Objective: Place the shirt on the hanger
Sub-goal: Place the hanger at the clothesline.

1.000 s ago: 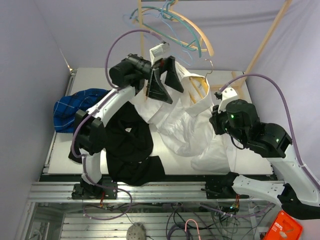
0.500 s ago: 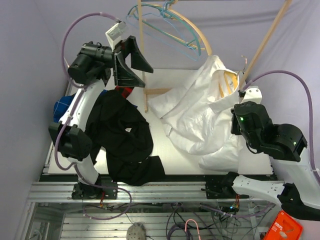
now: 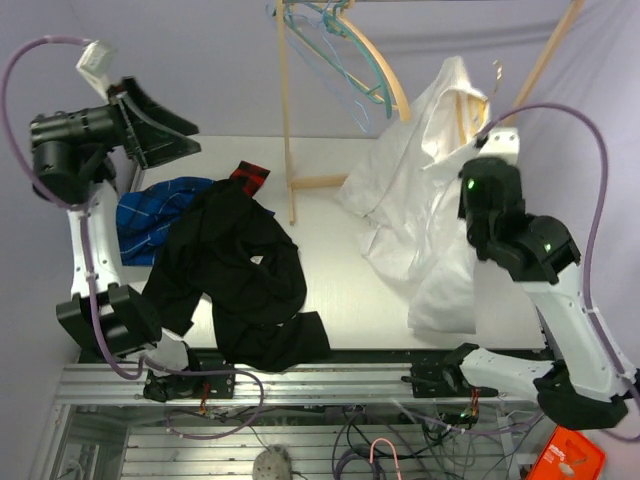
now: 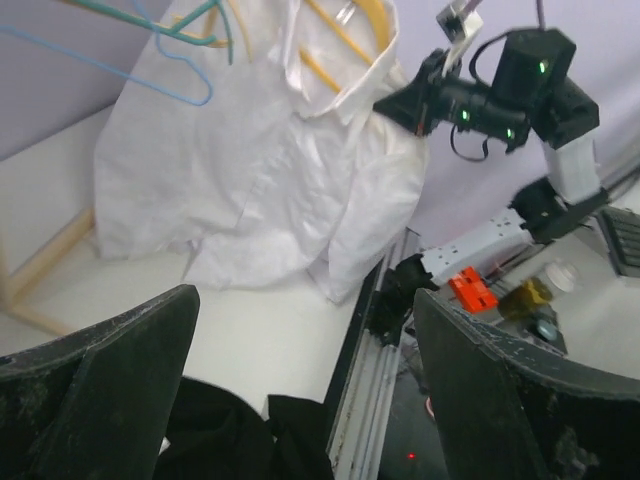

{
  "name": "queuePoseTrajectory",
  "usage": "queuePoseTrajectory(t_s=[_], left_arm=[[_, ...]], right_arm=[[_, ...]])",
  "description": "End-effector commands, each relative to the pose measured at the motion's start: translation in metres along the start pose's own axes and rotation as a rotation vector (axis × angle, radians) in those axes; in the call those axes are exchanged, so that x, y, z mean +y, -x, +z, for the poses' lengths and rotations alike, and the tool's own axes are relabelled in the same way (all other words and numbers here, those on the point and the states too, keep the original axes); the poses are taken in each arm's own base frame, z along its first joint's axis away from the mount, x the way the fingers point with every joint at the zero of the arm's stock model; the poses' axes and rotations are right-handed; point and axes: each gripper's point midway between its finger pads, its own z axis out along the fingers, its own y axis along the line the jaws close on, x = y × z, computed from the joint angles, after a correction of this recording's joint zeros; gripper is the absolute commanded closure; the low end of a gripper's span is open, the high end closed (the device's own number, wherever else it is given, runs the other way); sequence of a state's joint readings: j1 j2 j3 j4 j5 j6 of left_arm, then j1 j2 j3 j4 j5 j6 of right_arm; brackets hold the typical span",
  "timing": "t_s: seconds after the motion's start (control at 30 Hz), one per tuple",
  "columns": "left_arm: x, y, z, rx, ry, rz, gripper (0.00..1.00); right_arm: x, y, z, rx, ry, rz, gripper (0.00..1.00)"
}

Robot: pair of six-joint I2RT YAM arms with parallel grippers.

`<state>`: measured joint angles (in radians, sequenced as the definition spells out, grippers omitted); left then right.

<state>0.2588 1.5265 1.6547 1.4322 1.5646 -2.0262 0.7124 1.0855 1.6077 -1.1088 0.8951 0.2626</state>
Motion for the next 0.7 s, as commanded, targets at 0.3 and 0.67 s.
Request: queuePoseTrajectory(t_s=[0.3, 0.67], left_arm=[[-0.031, -0.017, -0.034, -0.038, 0.189, 0.302, 0.01], [0.003, -0.006, -0.050, -0.091, 0.217, 0.181, 0.01]], right_arm=[[-0.050, 0.092, 0.165, -0.158, 0.055, 0.067, 1.00], [-0.022, 0.162, 0.207, -0.292, 0.215, -0.001, 1.00]])
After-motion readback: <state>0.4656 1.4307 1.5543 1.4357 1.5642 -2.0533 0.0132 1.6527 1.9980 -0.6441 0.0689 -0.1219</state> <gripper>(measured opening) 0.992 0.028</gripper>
